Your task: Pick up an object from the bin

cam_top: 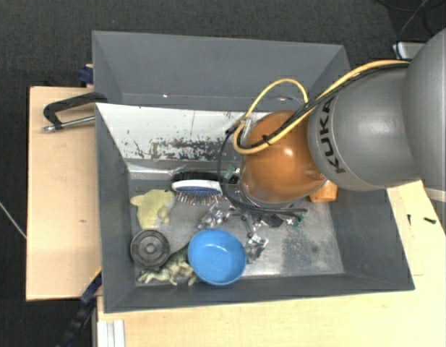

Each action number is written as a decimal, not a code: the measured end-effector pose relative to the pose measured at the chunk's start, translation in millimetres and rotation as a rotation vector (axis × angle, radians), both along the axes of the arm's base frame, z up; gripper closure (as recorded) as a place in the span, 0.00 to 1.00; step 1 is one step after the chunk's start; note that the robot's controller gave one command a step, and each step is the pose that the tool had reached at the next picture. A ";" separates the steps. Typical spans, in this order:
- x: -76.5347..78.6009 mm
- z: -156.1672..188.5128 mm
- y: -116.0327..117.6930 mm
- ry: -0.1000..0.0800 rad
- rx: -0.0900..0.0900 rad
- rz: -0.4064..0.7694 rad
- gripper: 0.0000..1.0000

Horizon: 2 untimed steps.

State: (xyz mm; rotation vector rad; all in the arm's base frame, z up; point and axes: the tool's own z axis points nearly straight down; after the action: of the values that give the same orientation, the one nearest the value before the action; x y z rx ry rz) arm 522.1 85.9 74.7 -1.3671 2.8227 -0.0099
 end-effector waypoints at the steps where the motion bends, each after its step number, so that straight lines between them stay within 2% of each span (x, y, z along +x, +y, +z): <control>1: 1.3 1.4 0.3 0.002 0.005 -0.002 0.00; 2: 1.7 2.1 0.1 0.003 0.003 -0.001 1.00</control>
Offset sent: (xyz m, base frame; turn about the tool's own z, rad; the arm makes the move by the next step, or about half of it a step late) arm 0.0000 0.0000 0.0000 0.0000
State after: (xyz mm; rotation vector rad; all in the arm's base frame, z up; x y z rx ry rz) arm 523.8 86.0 76.8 -1.3657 2.8249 -0.0032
